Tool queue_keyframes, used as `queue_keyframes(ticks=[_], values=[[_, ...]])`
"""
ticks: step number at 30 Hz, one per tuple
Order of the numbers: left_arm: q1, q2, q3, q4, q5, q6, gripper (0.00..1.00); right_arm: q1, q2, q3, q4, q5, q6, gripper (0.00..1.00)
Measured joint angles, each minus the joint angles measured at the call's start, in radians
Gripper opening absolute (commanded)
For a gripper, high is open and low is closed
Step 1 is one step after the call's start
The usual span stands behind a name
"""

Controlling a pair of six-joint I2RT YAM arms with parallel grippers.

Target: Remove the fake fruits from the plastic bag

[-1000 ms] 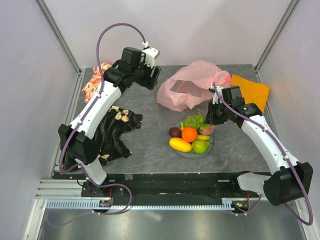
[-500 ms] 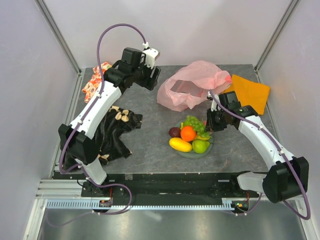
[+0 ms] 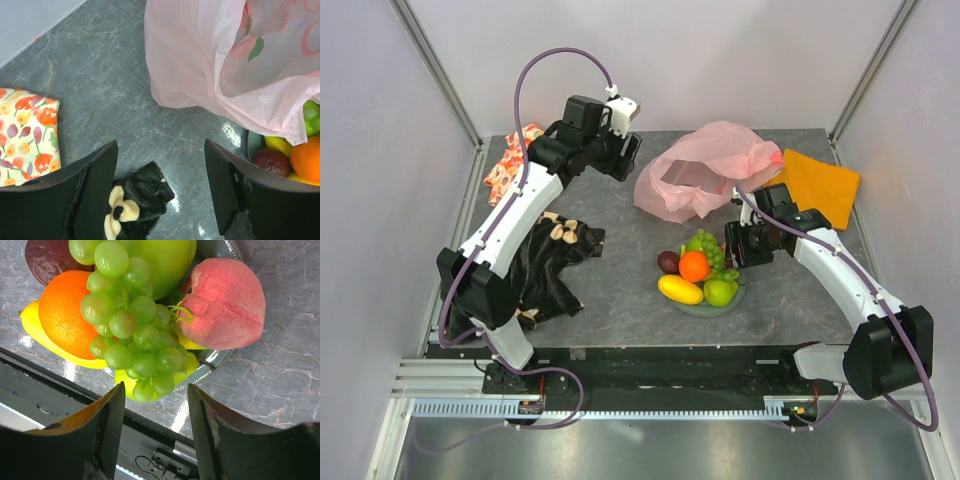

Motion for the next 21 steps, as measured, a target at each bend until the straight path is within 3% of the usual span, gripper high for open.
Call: queue_keyframes(ticks=[5,9,10,12,14,15,16,21], values=[[0.000,0.000,0.000,0.000,0.002,0.000,0.77,0.000,0.000,0.023,-0.023,0.000,-0.007,0.62],[0.000,0.000,0.000,0.000,0.005,0.000,0.77,0.000,0.001,0.063,-0.054,0.001,-0.025,0.70],[0.000,0.000,0.000,0.000,0.006,0.000,0.78,-0.001,0.001,0.080,-0.069,0.002,-0.034,0.74],[0.000,0.000,-0.001,0.000,0.006,0.000,0.79,-0.003,0.006,0.127,-0.098,0.011,-0.054,0.98],[0.000,0.000,-0.001,0.000,0.006,0.000,0.84,-0.005,0.012,0.185,-0.122,0.029,-0.081,0.98],[0.000,0.000,-0.001,0.000,0.005,0.000,0.96,-0.007,0.016,0.212,-0.125,0.039,-0.096,0.98],[0.000,-0.001,-0.001,0.000,0.005,0.001,0.99,-0.009,0.021,0.252,-0.133,0.050,-0.116,0.98],[0.000,-0.046,-0.036,0.002,0.002,0.033,0.99,-0.012,0.046,0.440,-0.092,0.119,-0.196,0.98]])
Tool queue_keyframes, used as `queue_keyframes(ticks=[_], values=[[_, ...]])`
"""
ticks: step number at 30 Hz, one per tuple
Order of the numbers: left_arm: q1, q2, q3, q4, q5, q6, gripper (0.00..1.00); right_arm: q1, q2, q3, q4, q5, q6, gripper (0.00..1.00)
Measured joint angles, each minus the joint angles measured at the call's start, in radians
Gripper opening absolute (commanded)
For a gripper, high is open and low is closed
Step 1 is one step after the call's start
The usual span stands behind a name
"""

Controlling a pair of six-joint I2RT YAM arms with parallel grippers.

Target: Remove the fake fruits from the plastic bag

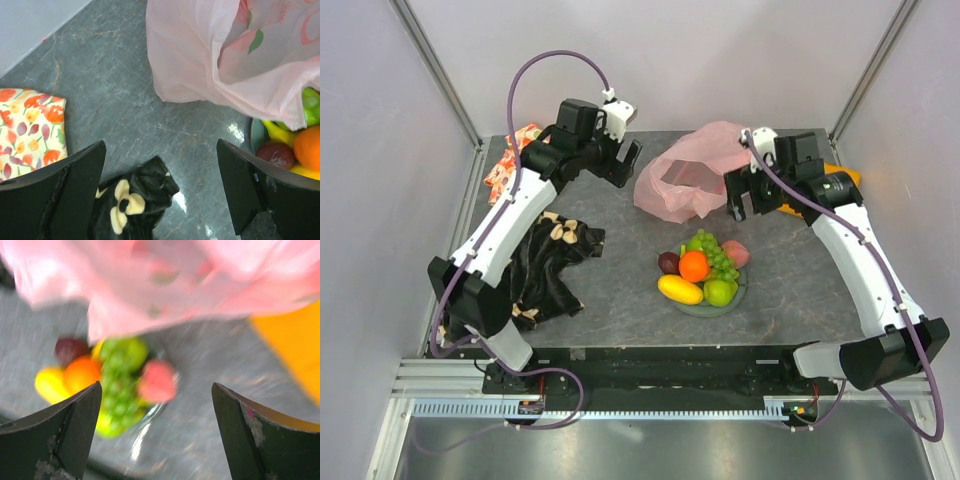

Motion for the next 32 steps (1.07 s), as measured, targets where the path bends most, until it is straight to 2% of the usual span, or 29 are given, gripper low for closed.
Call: queue_keyframes(ticks=[6,12,21,27,32], values=[[0.025,-0.109,-0.063,-0.006,-0.002,0.025,0.99,-0.031,0.008,0.105,0.189,0.163,-0.021,0.98],[0.135,-0.186,-0.106,0.002,0.032,0.017,0.99,-0.044,0.080,0.199,0.289,0.322,0.040,0.98],[0.296,-0.300,-0.312,-0.002,0.179,-0.068,0.99,-0.044,-0.003,0.105,0.280,0.425,0.105,0.98],[0.373,-0.331,-0.328,0.003,0.219,-0.102,0.99,-0.044,-0.030,0.102,0.292,0.458,0.107,0.98],[0.384,-0.349,-0.328,0.004,0.254,-0.114,0.99,-0.044,-0.018,0.102,0.296,0.467,0.118,0.98]])
